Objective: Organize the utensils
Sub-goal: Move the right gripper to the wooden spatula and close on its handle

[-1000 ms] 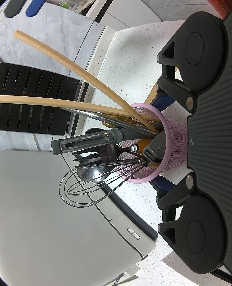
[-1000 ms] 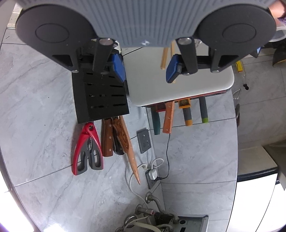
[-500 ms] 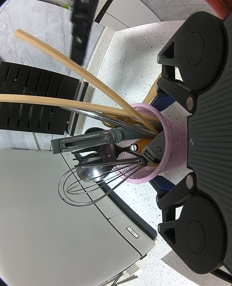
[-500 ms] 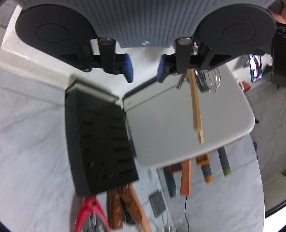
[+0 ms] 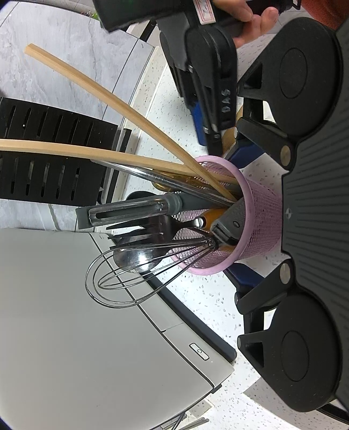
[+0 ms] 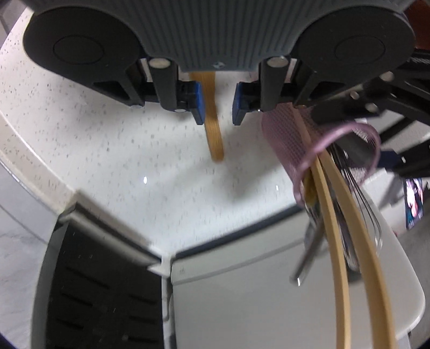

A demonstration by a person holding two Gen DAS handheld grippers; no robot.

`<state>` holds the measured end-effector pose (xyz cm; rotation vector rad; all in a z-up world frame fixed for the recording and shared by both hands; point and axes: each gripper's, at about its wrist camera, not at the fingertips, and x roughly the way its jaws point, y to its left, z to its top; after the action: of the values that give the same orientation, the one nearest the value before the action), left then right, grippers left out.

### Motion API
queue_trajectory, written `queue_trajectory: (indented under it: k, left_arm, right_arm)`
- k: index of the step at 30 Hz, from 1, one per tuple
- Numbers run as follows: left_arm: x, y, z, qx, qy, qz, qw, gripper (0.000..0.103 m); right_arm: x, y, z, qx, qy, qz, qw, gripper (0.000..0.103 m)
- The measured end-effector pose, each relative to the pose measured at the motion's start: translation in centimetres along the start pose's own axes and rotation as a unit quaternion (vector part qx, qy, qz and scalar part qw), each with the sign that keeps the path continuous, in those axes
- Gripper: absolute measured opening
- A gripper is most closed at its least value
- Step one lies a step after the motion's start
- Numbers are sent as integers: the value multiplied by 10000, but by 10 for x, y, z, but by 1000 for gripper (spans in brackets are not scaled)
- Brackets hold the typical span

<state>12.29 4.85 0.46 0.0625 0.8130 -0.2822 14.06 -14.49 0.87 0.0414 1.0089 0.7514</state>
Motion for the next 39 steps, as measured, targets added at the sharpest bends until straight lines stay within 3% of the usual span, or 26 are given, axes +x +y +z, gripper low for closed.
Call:
queue_trajectory:
  k: [15,18,24,39]
  left_arm:
    - [2,-4,-1,65,1,21,10000,88]
    - [1,-4,-1,67,2,19,10000,87]
    - [1,-6,-2,148,-2,-127,9998,83]
    - [3,-15,-5,522,25,-403,9978,78]
  right_arm:
    - [17,2,-5,-389,325,-441,9977,20]
    - [17,6,-7,-567,304,-491,9967,13]
    - [9,8,-13,-682,304,-507,9959,13]
    - [-35,-49,-50,-380,552,-909,9936,12]
